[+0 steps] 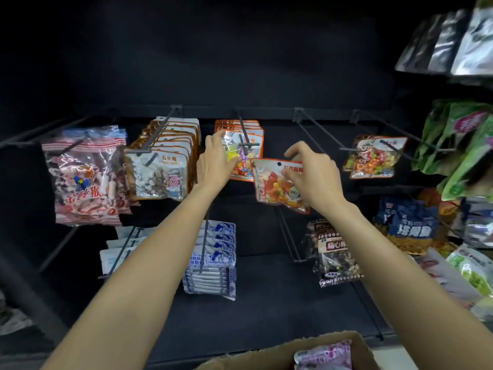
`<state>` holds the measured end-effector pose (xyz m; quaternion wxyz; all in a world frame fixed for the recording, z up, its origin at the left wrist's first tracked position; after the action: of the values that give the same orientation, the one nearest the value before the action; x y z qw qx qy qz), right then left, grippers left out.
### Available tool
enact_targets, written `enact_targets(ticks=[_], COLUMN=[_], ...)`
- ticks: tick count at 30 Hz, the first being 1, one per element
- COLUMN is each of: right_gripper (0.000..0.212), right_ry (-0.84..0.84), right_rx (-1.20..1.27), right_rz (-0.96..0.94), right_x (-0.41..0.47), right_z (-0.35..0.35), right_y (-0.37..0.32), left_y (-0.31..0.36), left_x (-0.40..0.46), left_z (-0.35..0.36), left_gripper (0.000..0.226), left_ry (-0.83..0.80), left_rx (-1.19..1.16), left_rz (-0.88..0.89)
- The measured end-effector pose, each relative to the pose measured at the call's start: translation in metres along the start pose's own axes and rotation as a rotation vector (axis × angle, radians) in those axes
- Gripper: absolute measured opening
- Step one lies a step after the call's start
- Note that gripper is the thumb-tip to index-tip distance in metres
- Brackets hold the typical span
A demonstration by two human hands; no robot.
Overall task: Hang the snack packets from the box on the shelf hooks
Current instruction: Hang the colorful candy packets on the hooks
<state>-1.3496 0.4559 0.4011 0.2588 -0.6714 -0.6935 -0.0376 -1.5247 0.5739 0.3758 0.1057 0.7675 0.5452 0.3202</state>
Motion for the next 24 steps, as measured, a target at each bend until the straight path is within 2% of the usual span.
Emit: enact_targets(ticks=[2, 4, 7, 12, 14, 16, 19, 24], right_gripper=[0.016, 0.008, 0.007, 0.008, 0.009, 0.011, 0.014, 0.016], right_ry=[0.029, -0.013, -0.082, -0.108, -0.127, -0.138, -0.106, -0.105], right_rx=[0.004, 0.154, 0.372, 0.505, 0.485, 0.503, 0.626, 0.761], right_rz=[-0.069, -0.131, -0.158, -0.193, -0.206, -0.205, -0.190, -0.140], right_x=[-0.003, -0.004, -0.006, -0.007, -0.002, 0.003, 0.009, 0.017], right_z=[-0.004, -0.005, -0.007, -0.010, -0.007, -0.002, 0.005, 0.014], right_y=[0.000, 0.000, -0.001, -0.012, -0.020, -0.028, -0.033, -0.031], left_y=[-0.001, -0.003, -0.005, 0.009, 0.019, 0.025, 0.028, 0.030], left_x=[0.009, 0.014, 0.008, -0.049, -0.073, -0.082, -0.077, -0.063], left_z=[0.004, 0.007, 0.006, -0.033, -0.045, -0.046, -0.047, -0.057], left_gripper=[0.065, 0.063, 0.059, 0.032, 0.021, 0.013, 0.015, 0.026], left_ry=[-0.019, -0.062, -0.151, 0.070, 0.068, -0.014, -0.108, -0.158], left_rx=[-0.006, -0.022, -0.093, -0.409, -0.495, -0.422, -0.338, -0.514], left_rz=[0.001, 0.018, -0.003, 0.097, 0.213, 0.265, 0.254, 0.230])
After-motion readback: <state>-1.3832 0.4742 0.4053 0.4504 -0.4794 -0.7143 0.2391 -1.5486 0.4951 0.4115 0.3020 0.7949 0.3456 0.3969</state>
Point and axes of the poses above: each hand's wrist, its own x-axis towards the middle knuckle, its own z-axis out of the palm, y = z × x, the point moved 4 cm from there along x, towards the middle knuckle, and after that the axes turned 13 degrees about -y, right-handed, at the moved point
